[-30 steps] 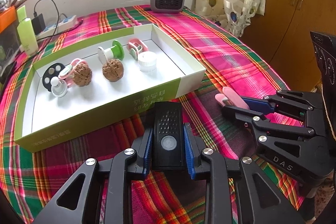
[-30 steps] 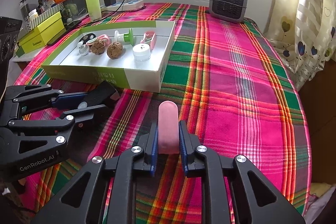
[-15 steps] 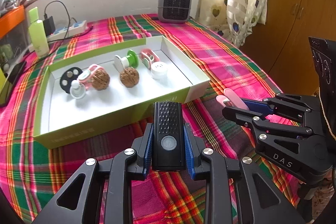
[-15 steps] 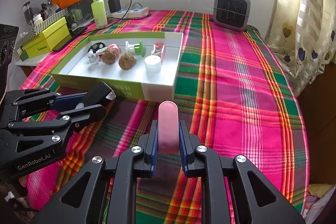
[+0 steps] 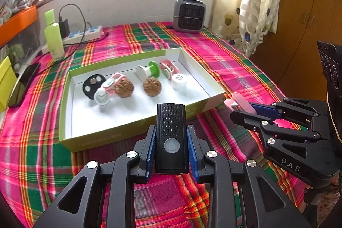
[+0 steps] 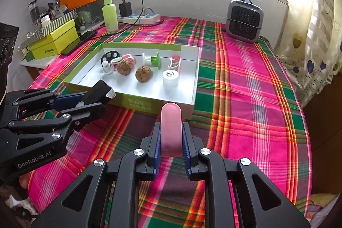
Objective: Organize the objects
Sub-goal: 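Carry the pink eraser and black remote with both grippers over the box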
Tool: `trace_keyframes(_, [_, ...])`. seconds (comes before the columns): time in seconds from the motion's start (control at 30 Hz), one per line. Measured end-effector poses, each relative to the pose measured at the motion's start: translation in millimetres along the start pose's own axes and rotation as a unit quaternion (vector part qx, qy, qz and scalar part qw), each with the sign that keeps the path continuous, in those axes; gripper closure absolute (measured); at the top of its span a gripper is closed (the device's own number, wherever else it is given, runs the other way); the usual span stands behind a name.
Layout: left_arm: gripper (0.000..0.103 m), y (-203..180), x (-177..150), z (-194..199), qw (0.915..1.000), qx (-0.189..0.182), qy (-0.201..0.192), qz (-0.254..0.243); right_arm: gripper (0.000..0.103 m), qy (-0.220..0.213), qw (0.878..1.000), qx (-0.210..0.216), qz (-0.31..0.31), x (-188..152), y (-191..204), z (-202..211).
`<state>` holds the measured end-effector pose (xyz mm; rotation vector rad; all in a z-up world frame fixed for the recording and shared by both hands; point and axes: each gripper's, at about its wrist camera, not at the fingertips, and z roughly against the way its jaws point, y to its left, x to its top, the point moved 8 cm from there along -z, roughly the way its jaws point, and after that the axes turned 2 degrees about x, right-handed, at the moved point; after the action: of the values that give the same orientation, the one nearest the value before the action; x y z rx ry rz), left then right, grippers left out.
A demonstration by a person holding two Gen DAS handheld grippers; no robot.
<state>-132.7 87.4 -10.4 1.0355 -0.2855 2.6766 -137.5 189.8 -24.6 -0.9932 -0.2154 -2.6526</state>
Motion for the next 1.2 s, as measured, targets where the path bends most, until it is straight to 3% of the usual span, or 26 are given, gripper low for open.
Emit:
trace_keyframes(0.67, [0.078,67.4,13.0,-6.4,0.9967,0.039,0.008,0.07,0.084,-0.003,1.0,0.024,0.002,35.3,23.1,-21.7])
trace_keyframes(1.2, [0.078,97.2,21.3,-32.2,0.9938,0.057,0.03,0.091,0.084,0.013,1.0,0.027,-0.008,54.2,22.2,-52.3])
